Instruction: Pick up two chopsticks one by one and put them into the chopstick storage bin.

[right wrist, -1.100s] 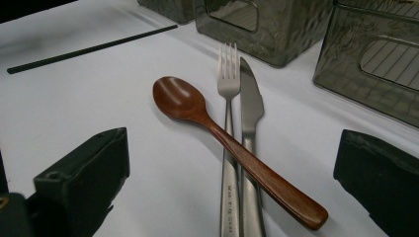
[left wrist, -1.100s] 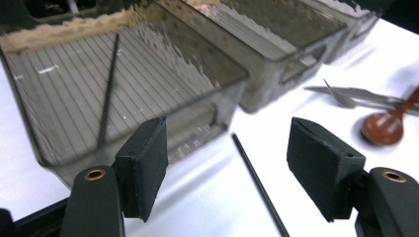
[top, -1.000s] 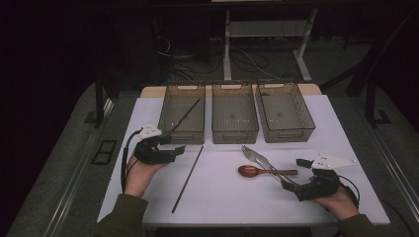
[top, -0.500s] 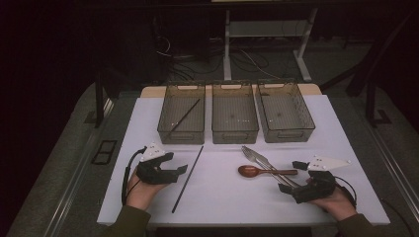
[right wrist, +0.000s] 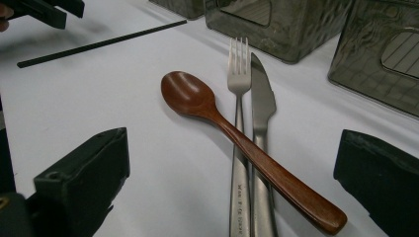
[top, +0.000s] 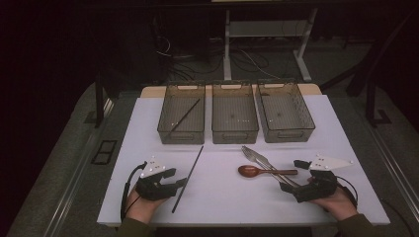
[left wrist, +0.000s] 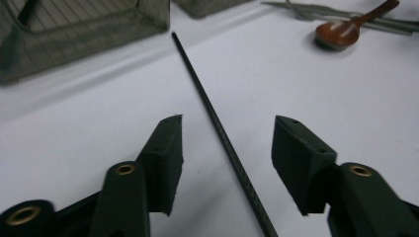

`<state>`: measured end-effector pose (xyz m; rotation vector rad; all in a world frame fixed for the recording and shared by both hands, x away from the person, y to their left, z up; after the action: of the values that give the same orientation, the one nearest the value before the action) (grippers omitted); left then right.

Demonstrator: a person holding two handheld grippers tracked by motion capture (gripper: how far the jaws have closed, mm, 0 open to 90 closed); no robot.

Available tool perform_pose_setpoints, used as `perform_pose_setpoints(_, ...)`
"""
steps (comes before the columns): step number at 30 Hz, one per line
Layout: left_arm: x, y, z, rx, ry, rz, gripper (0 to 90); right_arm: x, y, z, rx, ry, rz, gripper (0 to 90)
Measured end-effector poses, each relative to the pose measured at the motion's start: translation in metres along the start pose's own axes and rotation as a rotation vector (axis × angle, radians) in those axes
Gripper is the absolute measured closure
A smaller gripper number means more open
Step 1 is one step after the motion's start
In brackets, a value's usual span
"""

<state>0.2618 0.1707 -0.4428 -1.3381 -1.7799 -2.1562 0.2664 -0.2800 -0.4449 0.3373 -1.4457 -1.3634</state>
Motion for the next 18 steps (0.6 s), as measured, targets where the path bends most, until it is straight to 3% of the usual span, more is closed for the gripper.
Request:
perform_pose_setpoints(8,-0.006,-0.004,-0.005,-0.011,-0.034,0.049,63.8,0.000,0.000,0.000,0.004,-0.001,0.002,0.2)
perform_pose_setpoints(18,-0.013,-0.007,-0.009,-0.031,-0.054,0.100,71.1,-0.001,0.000,0.000,0.008,-0.002,0.004,0.2)
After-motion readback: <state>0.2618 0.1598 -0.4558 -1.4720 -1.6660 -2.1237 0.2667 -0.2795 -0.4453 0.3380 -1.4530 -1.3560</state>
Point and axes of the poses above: each handheld gripper's, and its own axes: x roughly backward along the jaws, y roughly out of its top, z roughly to its left, the point moved 2 cm from there along -x, roughly forward along the jaws, and after that the axes turned 9 degrees about y, right-handed, at the moved point
